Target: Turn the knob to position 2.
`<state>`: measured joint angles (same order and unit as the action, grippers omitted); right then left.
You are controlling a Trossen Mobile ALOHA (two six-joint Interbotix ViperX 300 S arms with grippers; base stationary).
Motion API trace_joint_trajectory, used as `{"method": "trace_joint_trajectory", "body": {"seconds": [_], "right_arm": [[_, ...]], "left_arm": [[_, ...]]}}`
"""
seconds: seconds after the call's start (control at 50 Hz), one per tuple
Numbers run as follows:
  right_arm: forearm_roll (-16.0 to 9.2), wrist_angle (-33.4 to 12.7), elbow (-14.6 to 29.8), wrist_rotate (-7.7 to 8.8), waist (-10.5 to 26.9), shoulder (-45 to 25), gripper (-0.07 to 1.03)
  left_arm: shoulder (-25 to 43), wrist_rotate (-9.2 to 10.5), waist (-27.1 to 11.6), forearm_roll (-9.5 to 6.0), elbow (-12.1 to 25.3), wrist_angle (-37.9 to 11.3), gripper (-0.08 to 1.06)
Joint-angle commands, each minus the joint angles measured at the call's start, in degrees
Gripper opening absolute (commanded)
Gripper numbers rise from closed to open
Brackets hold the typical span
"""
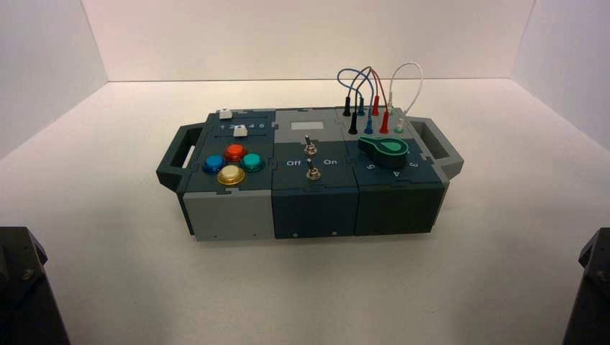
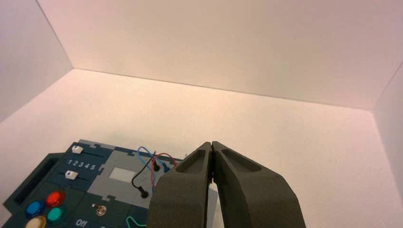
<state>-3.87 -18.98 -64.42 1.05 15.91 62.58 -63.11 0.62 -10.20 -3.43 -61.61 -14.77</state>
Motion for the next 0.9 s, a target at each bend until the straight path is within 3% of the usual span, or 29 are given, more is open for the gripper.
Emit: {"method": "trace_joint_trajectory", "body": {"seconds": [0.02, 0.6, 0.78, 0.9], "right_arm": [[0.26, 0.26, 1.49, 0.09, -0.26, -0.70, -0.02], [0.26, -0.97, 1.93, -0.09, -0.18, -1.93, -0.02], [-0.53, -2.72, 2.02, -0.26, 0.70, -2.90, -0.02], [-2.55, -4.22, 2.64, -0.53, 2.20, -4.57, -0.02]], "left_arm": [[0.97, 0.00, 0.09, -0.09, 0.79, 0.44, -0.03], [1.23, 0.00, 0.09, 0.00, 0.88, -0.18, -0.03], [3.16, 0.00, -0.79, 0.00, 1.58, -2.02, -0.03], [5.10, 0.00, -2.99, 0.00, 2.29, -3.52, -0.03]]}}
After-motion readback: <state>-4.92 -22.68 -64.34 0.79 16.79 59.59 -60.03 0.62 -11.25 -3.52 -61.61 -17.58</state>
